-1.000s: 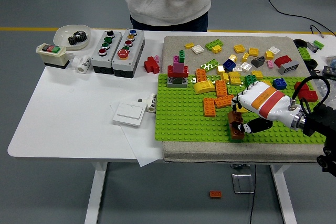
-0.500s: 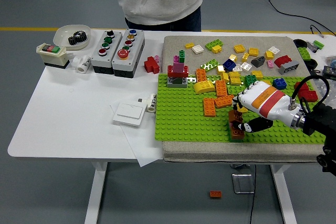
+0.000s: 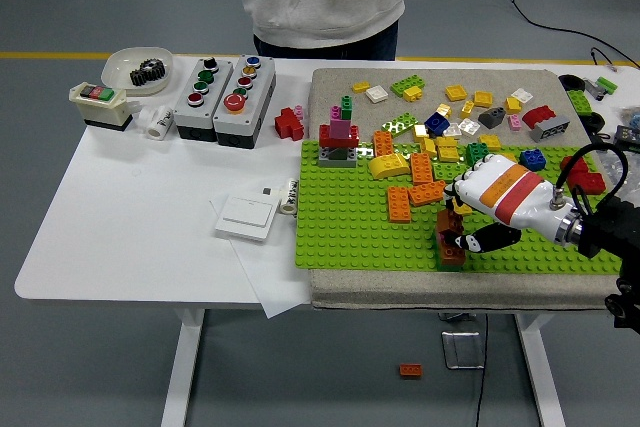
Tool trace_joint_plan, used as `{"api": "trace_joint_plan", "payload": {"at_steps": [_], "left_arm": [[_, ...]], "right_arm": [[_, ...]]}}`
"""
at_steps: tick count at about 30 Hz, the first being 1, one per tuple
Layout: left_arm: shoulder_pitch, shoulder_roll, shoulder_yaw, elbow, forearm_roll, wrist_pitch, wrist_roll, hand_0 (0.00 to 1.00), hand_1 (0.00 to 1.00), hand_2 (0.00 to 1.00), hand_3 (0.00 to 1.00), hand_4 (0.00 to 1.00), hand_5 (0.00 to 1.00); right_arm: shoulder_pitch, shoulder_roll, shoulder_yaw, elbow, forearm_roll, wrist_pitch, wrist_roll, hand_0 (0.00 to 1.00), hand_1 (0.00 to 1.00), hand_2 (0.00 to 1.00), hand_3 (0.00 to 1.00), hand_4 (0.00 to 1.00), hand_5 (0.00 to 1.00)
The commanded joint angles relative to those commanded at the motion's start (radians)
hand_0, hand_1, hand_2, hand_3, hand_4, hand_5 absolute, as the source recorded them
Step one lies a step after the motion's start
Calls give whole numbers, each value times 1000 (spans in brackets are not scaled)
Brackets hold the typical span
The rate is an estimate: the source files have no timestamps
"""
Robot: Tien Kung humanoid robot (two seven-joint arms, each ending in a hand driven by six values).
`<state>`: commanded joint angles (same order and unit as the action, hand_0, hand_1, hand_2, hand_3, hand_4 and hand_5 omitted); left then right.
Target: Pick up the brick,pile it on top of brick,press brick,pick up the brick,pile it on top of brick,press brick
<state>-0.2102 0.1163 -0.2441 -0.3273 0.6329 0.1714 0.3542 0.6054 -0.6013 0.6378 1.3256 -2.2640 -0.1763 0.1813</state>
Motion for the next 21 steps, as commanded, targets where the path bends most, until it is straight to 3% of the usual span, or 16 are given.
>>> {"api": "trace_joint_plan", "payload": {"at_steps": [7, 21], "left_arm": [[-2, 1, 0, 0, 1, -1, 1, 860, 816, 819, 621, 715, 683], [-3, 1, 1, 0, -2, 0, -1, 860, 815, 818, 620, 716, 682]], "right_arm": [[1, -19, 15, 22, -5, 0, 0, 449, 419, 475, 489, 777, 479], [10, -25, -14, -25, -5, 6, 10, 444, 418, 475, 488, 778, 480]]}}
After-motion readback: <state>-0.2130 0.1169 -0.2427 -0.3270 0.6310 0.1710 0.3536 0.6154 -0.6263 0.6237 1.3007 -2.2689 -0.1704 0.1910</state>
